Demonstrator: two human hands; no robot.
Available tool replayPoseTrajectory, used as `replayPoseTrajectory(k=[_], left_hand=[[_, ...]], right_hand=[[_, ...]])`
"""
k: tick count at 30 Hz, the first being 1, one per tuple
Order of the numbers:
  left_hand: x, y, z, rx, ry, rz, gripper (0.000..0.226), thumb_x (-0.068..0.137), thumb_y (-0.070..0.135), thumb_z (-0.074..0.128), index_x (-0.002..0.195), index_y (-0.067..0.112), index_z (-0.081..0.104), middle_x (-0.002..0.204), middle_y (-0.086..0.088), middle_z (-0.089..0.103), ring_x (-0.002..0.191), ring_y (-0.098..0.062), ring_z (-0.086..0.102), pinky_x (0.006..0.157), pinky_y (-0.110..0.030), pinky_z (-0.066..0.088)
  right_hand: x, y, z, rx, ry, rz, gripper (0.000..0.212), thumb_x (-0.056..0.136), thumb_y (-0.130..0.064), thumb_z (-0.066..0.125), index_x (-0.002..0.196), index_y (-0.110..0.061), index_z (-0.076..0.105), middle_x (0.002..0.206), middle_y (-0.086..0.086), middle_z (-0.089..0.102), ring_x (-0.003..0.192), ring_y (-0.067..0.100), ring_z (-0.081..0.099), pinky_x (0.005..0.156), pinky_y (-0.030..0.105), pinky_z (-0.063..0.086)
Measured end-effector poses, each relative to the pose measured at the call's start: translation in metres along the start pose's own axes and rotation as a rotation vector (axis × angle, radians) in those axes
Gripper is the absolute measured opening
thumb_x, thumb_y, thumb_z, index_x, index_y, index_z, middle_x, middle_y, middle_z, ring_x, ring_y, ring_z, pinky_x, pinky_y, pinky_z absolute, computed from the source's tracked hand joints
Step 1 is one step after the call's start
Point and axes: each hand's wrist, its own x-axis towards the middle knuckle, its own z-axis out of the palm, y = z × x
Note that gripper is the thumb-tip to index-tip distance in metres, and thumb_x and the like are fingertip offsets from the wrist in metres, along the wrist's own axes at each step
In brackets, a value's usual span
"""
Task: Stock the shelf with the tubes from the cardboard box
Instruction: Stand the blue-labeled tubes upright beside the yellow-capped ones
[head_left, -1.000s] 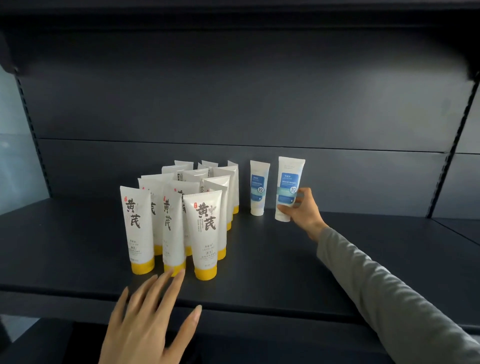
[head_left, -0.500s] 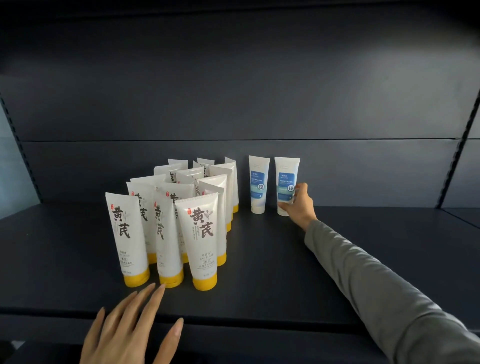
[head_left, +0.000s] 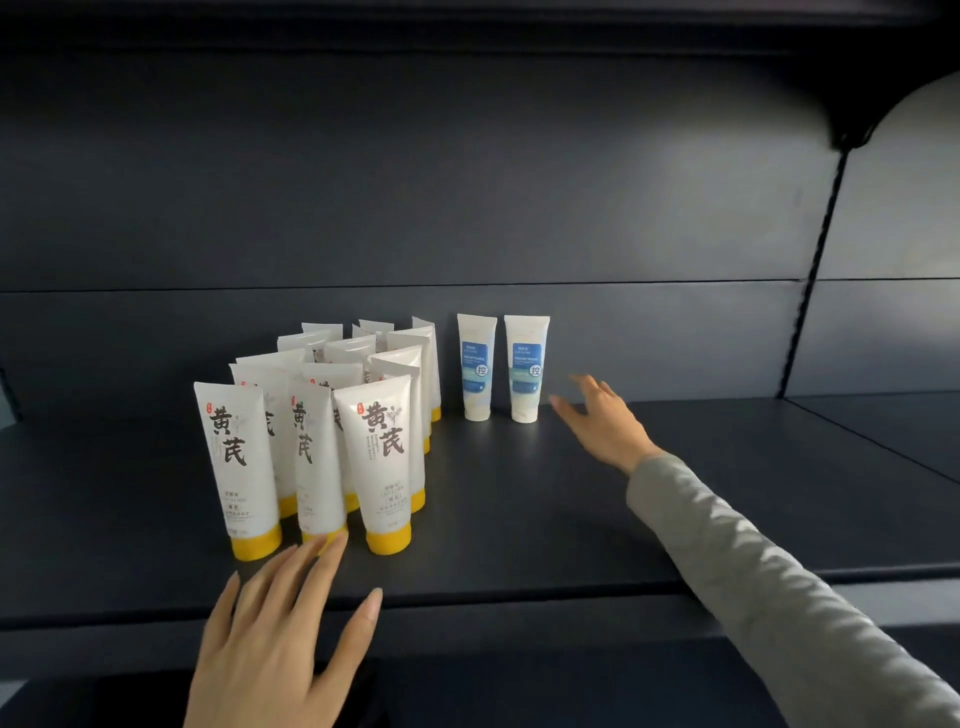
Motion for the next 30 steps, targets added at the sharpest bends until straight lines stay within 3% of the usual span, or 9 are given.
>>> replayPoseTrajectory(k=[2,5,11,16,20,30], left_hand=[[-0.002,-0.001,0.003,0.000,0.011,0.022,0.087,0.089,0.065,0.009,0.110,0.004,0.067,0.109,-0.013,0.068,0.098,-0.037,0.066,0.078,-0.062,0.048],[-0.004,0.002,0.007,-0.043,0.020,0.047,0.088,0.088,0.067,0.010,0.112,0.004,0.066,0.111,-0.015,0.067,0.100,-0.038,0.064,0.080,-0.063,0.049],[-0.017,0.011,0.017,-0.067,-0.001,0.097,0.088,0.086,0.069,0.010,0.118,0.006,0.062,0.120,-0.014,0.063,0.108,-0.038,0.060,0.090,-0.066,0.039],[-0.027,0.027,0.030,-0.142,-0.047,0.177,0.085,0.085,0.071,0.013,0.126,0.010,0.055,0.128,-0.013,0.057,0.117,-0.037,0.053,0.098,-0.067,0.029],[-0.027,0.055,0.035,-0.196,-0.041,0.267,0.073,0.084,0.060,0.025,0.129,0.009,0.052,0.131,-0.013,0.055,0.120,-0.037,0.051,0.101,-0.065,0.027],[-0.052,0.158,0.071,-0.389,-0.127,0.638,0.078,0.090,0.062,0.016,0.127,0.005,0.054,0.127,-0.013,0.058,0.117,-0.033,0.055,0.104,-0.062,0.026]], right_hand=[[-0.036,0.007,-0.017,-0.094,0.074,-0.050,0.054,0.096,-0.049,0.040,0.143,-0.022,0.035,0.149,0.000,0.037,0.139,0.023,0.031,0.114,0.051,0.023],[-0.098,0.019,-0.033,-0.219,0.153,-0.074,0.057,0.095,-0.054,0.035,0.146,-0.029,0.028,0.156,-0.008,0.023,0.146,0.017,0.014,0.117,0.047,0.010],[-0.209,0.049,-0.048,-0.321,0.201,0.110,0.066,0.090,-0.063,0.024,0.149,-0.036,0.014,0.159,-0.013,0.001,0.147,0.012,-0.004,0.119,0.044,0.002],[-0.272,0.066,-0.058,-0.328,0.288,0.240,0.069,0.087,-0.064,0.020,0.149,-0.034,0.017,0.159,-0.010,0.007,0.147,0.013,0.003,0.119,0.045,0.004],[-0.319,0.082,-0.061,-0.294,0.358,0.351,0.069,0.088,-0.063,0.024,0.149,-0.031,0.021,0.158,-0.007,0.014,0.147,0.016,0.008,0.118,0.047,0.007],[-0.410,0.141,-0.059,-0.276,0.356,0.692,0.071,0.087,-0.065,0.024,0.150,-0.032,0.015,0.159,-0.009,0.011,0.146,0.012,0.007,0.117,0.047,0.007]])
